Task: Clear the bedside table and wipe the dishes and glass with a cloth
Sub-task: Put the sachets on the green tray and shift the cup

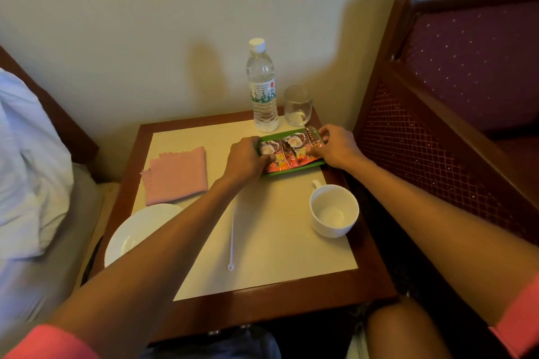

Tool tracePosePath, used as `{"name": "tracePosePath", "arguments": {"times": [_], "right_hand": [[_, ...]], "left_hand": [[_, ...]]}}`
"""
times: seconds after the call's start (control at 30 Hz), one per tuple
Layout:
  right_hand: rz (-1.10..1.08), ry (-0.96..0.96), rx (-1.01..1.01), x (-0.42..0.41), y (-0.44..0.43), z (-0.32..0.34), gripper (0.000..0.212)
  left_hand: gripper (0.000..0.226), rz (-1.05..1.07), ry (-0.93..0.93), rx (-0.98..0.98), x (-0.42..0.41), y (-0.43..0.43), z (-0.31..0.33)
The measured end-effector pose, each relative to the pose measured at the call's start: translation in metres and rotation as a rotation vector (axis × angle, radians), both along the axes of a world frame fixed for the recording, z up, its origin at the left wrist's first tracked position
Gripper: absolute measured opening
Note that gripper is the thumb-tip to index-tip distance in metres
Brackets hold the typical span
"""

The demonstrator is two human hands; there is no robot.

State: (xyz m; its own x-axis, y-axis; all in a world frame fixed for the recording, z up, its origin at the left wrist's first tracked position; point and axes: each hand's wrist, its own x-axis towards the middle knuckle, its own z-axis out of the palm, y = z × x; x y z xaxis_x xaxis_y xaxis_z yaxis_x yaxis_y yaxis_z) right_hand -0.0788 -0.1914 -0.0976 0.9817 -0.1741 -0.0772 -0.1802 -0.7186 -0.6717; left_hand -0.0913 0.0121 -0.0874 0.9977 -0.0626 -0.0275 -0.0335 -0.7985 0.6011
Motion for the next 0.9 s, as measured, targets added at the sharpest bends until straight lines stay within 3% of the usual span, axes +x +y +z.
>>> {"name": "tracePosePath", "arguments": {"times": [0.13,0.33,0.5,0.6,0.77,0.9], "right_hand": [[-0.008,-0.018,0.003,-0.001,0.000,-0.004,0.060],[-0.013,-0.034,-0.012,-0.009,0.001,-0.009,0.058],[-0.036,-0.126,-0.013,-0.024,-0.001,-0.002,0.059],[-0.031,-0.155,0.044,-0.044,-0.007,0.003,0.058],[-0.054,-0.033,0.166,-0.076,-0.021,0.012,0.051],[0.109,0.094,0.045,-0.105,-0.034,0.016,0.031]], "left_hand": [[0.039,-0.016,-0.035,0.041,0.003,-0.002,-0.006],[0.043,-0.090,-0.105,0.149,-0.001,0.003,-0.018],[0.047,-0.076,-0.158,0.071,-0.031,0.017,-0.015],[0.033,-0.039,-0.199,0.070,-0.064,0.038,-0.013],[0.028,-0.051,-0.110,0.166,-0.107,0.058,-0.015],[0.017,-0.028,-0.005,0.216,-0.129,0.057,-0.019]]}}
